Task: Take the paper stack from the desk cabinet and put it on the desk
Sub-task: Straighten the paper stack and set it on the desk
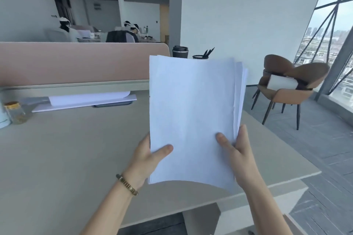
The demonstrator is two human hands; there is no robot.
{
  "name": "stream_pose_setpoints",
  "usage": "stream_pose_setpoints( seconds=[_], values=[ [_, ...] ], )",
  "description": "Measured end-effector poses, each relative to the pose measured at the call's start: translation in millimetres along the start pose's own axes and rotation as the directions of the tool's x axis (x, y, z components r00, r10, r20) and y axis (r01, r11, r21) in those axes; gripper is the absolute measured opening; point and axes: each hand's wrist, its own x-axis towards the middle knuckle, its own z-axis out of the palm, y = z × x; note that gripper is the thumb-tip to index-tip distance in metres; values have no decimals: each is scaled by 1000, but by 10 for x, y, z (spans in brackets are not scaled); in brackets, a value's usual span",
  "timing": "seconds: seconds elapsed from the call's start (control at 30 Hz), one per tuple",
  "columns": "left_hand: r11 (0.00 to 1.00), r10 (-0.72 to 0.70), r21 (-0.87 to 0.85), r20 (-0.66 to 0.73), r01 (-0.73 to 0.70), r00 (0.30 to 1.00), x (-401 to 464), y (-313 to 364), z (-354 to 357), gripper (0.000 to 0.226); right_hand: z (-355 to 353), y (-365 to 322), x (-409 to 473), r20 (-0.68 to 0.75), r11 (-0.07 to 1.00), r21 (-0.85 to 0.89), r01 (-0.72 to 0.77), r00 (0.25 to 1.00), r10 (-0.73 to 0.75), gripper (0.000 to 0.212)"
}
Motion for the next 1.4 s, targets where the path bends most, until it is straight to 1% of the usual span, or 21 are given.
stream_pose_setpoints(
  seconds=[0.13,0.23,0.27,0.3,0.4,0.5,0.53,0.63,0.67,0.73,0.8,0.83,0.9,1.0,1.07,1.13,1.23,1.4],
  values=[
    [1000,-23,-4,-149,23,989,123,-82,-2,29,134,-17,198,69,997,-20,69,995,-67,19],
    [998,-31,46,-209,41,977,147,-180,-27,26,256,63,259,119,995,-52,85,990,-78,37],
    [996,-37,68,-221,53,975,138,-228,-36,25,284,112,267,130,995,-63,72,990,-63,39],
    [994,-49,79,-232,69,971,135,-279,-49,25,302,165,277,135,996,-74,54,990,-44,38],
    [991,-83,81,-209,102,974,155,-368,-105,24,345,219,299,139,996,-83,18,990,-7,27],
    [992,-101,59,-146,111,984,240,-271,-175,21,371,114,354,130,998,-62,22,991,-14,29],
    [995,-92,36,-127,97,988,263,-206,-197,25,375,63,382,122,998,-56,30,992,-23,29],
    [998,-12,-57,-104,6,995,354,33,-254,54,388,-114,485,93,997,-27,68,994,-65,28],
    [997,16,-76,-105,-24,994,389,109,-265,60,396,-178,517,88,996,-16,91,992,-89,30],
    [991,64,-112,-109,-76,992,439,230,-269,62,422,-309,567,85,990,6,144,986,-143,35],
    [986,88,-131,-129,-105,988,455,290,-243,57,441,-413,607,78,983,8,184,980,-184,35],
    [985,90,-132,-139,-109,986,450,294,-225,50,446,-448,620,73,980,2,197,978,-197,33],
    [987,73,-133,-155,-94,985,427,255,-192,35,449,-480,638,64,976,-11,217,974,-216,32],
    [987,38,-146,-179,-65,983,392,125,-141,23,450,-466,633,65,971,0,240,969,-239,37],
    [989,11,-144,-203,-41,979,357,34,-100,20,450,-394,609,71,972,7,234,970,-234,38],
    [991,-14,-136,-219,-16,976,325,-42,-62,17,446,-261,583,74,982,11,191,979,-191,39],
    [994,-18,-109,-243,-9,970,330,-70,-43,15,440,-75,554,69,987,-19,157,985,-155,38],
    [997,-8,-79,-275,-14,961,379,-130,-33,18,423,66,564,14,982,-60,180,984,-179,26]
  ],
)
